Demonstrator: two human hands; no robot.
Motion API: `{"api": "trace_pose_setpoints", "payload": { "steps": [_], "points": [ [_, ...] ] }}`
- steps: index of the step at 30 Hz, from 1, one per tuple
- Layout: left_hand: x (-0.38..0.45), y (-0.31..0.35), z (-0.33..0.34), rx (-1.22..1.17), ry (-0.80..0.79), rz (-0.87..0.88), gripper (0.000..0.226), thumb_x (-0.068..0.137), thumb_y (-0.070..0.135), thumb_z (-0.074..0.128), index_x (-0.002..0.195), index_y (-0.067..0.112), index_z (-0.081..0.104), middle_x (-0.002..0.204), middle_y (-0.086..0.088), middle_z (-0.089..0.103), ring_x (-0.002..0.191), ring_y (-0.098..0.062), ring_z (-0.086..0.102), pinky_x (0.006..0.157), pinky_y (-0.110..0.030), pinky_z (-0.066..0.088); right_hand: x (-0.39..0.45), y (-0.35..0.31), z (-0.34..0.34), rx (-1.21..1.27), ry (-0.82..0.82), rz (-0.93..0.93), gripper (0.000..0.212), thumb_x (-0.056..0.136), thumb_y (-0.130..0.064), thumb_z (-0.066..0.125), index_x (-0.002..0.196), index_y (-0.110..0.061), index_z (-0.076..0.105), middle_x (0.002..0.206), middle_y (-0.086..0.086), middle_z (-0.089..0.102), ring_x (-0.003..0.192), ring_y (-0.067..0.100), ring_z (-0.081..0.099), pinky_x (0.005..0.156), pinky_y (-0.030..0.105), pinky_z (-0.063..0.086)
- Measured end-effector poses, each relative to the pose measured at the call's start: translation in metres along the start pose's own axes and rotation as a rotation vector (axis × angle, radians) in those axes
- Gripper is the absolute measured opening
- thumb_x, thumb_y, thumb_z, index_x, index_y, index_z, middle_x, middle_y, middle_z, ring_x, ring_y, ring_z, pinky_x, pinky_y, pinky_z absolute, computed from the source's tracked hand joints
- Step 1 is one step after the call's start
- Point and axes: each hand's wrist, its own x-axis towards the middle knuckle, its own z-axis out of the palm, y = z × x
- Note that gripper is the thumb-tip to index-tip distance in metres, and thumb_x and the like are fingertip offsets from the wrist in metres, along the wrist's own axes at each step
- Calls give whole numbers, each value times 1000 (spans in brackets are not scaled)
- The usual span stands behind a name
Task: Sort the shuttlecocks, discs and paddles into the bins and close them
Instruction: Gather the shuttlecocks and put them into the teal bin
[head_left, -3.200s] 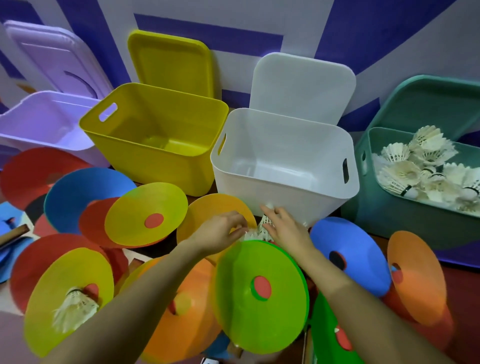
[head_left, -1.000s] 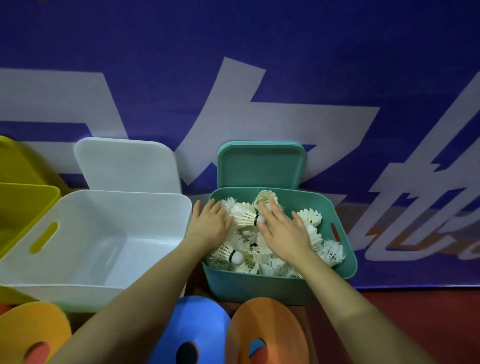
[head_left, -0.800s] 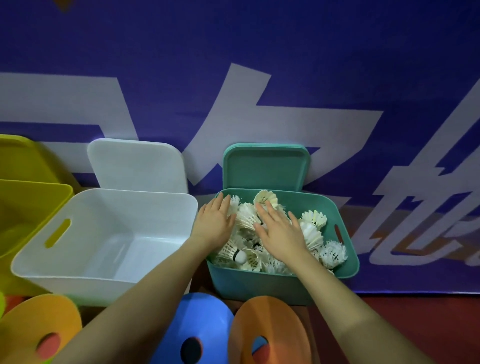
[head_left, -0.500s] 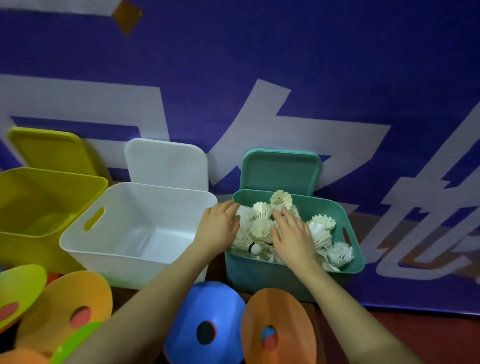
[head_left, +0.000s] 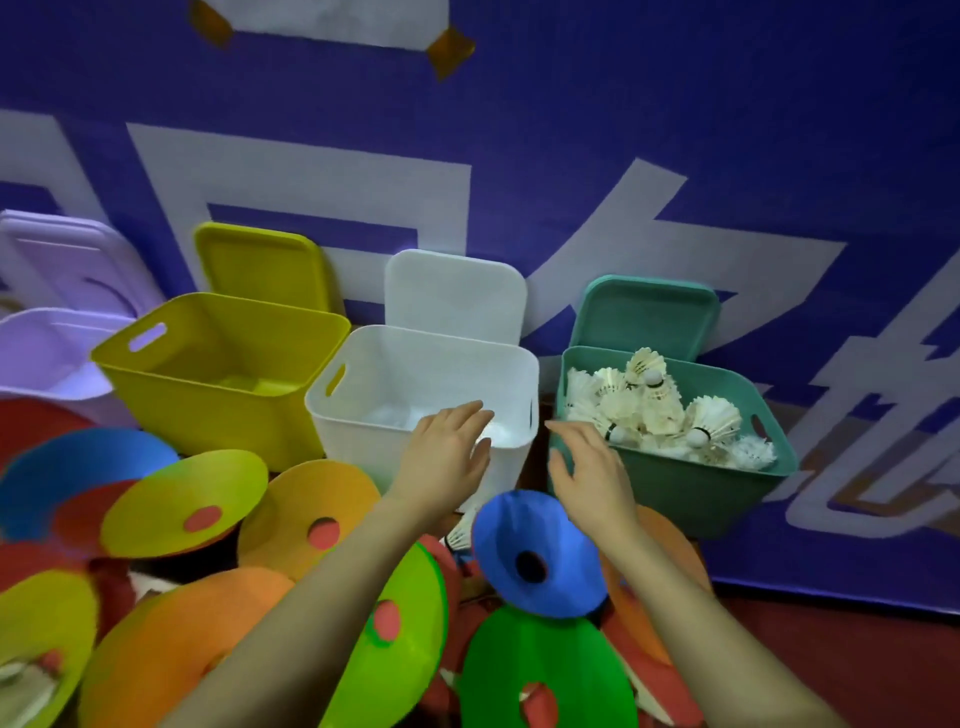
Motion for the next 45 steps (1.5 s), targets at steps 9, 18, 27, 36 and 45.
{"api": "trace_pose_setpoints", "payload": {
  "steps": [9,18,27,36,45],
  "points": [
    [-116,-99,-54,11,-85,-61,47,82,35,37,108,10,67,111,-10,67,98,-31,64,80,-42,50,-58,-113,82,68,-97,-15,33,89,-12,51,121,-13,60,120,6,58,107,27,57,92,38,45],
    [-201,-191,-95,35,-41,-297,40,84,27,45,115,10,63,121,-8,62,110,-32,56,86,-42,43,-74,-200,157,99,-261,-141,41,87,-29,42,122,-15,59,118,4,59,110,24,56,93,38,44],
    [-269,-248,-108,72,-59,-528,48,87,37,39,119,9,61,122,-9,60,111,-33,54,89,-42,41,-74,-260,235,122,-461,-387,34,93,-24,51,127,-19,55,124,0,55,115,21,51,95,35,35],
    [-331,-299,-102,218,-320,-670,54,95,35,47,144,20,31,147,-1,33,135,-23,30,105,-35,25,-94,-304,292,17,-619,-593,44,92,-36,55,133,-23,49,135,-4,50,125,17,41,102,33,18],
    [-364,-349,-101,289,-237,-457,21,71,27,62,89,20,71,66,2,64,52,-23,62,44,-28,45,-125,-347,344,-243,-606,-557,36,94,-43,45,128,-30,51,111,-6,65,113,18,47,99,38,8]
  ]
}}
